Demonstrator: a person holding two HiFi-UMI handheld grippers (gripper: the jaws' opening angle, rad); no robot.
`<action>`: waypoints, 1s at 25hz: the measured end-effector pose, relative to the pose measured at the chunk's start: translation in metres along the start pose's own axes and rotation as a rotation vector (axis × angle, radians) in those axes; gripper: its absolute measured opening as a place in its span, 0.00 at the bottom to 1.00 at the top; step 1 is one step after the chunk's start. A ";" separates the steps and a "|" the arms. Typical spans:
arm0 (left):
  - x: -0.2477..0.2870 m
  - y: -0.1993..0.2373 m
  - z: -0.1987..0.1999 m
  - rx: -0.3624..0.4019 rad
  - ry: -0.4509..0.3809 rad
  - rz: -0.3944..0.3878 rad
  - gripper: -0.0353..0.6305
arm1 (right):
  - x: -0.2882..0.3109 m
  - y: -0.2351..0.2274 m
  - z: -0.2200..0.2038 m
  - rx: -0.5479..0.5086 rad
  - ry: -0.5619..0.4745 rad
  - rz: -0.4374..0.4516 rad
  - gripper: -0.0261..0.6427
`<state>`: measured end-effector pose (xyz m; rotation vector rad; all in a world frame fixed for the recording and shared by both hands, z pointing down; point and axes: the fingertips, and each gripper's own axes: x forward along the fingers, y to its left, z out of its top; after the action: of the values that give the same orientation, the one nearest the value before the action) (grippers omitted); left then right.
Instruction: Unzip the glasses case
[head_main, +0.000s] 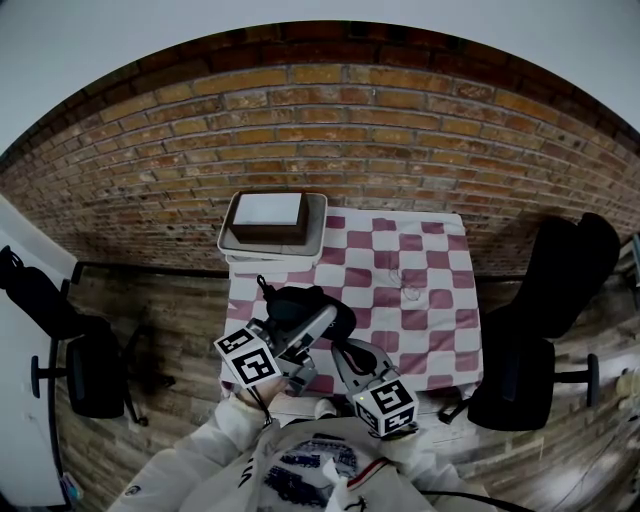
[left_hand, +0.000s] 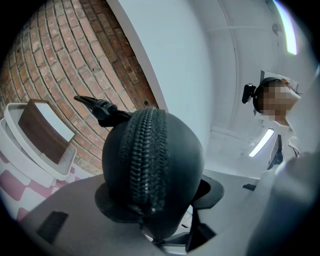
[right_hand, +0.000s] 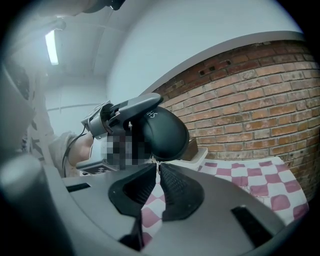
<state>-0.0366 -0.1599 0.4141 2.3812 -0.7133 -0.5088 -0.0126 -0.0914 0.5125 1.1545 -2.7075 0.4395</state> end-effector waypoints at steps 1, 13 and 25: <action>0.000 0.000 0.000 0.000 0.000 -0.001 0.44 | 0.000 0.000 0.000 -0.001 0.000 -0.001 0.09; -0.003 -0.004 -0.004 0.012 0.020 0.000 0.44 | -0.003 0.005 -0.004 -0.037 0.015 -0.008 0.06; -0.008 -0.012 -0.006 0.077 0.034 -0.011 0.43 | -0.007 0.012 -0.005 -0.079 0.033 -0.019 0.06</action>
<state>-0.0355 -0.1439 0.4126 2.4603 -0.7166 -0.4517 -0.0160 -0.0772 0.5129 1.1403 -2.6579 0.3421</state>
